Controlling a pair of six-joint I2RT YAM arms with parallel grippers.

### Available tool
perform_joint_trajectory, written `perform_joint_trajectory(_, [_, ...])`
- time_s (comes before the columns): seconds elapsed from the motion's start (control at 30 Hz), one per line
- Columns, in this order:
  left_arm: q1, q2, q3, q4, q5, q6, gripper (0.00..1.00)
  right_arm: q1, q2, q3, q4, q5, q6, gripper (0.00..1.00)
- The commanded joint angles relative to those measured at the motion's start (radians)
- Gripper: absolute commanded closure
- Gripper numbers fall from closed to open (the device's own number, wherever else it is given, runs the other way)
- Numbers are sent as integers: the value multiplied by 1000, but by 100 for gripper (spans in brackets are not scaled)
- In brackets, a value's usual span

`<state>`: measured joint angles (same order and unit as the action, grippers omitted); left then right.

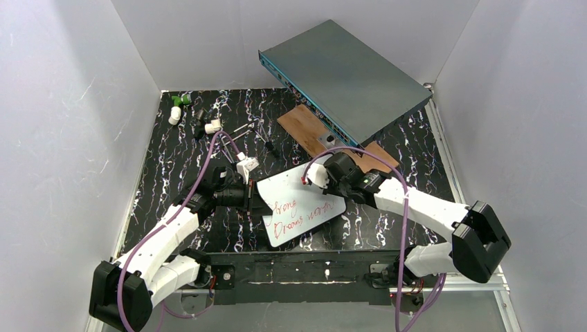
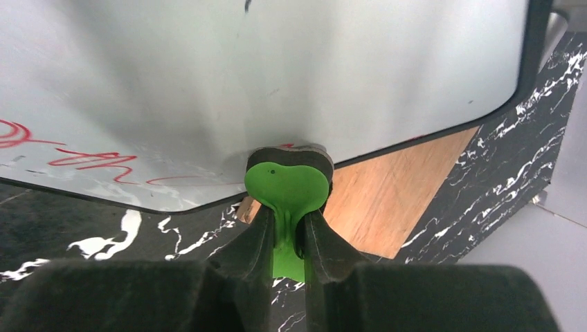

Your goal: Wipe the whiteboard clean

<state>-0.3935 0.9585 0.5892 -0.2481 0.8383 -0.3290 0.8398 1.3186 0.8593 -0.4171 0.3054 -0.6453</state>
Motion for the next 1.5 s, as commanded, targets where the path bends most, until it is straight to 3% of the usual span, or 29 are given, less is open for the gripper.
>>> perform_joint_trajectory(0.0, [-21,-22,20,30,128,27,100,13,-17,105,0,-65,49,99])
perform_joint_trajectory(0.2, [-22,-17,17,30,128,27,100,16,39,110,67,66,42,99])
perform_joint_trajectory(0.33, [-22,-22,17,30,127,26,100,16,32,28,90,105,-20,99])
perform_joint_trajectory(0.57, [-21,-32,19,30,129,27,100,9,-37,-101,26,33,-63,99])
perform_joint_trajectory(0.73, [-22,-36,17,30,130,26,100,9,-55,-71,-42,-116,-17,99])
perform_joint_trajectory(0.97, [-24,-34,16,30,126,27,100,7,-15,60,32,-4,38,99])
perform_joint_trajectory(1.17, [-24,-37,16,30,125,26,100,-33,-15,1,86,70,10,99])
perform_joint_trajectory(1.47, [-25,-42,18,30,128,28,100,-30,-79,-147,-29,-87,-65,99])
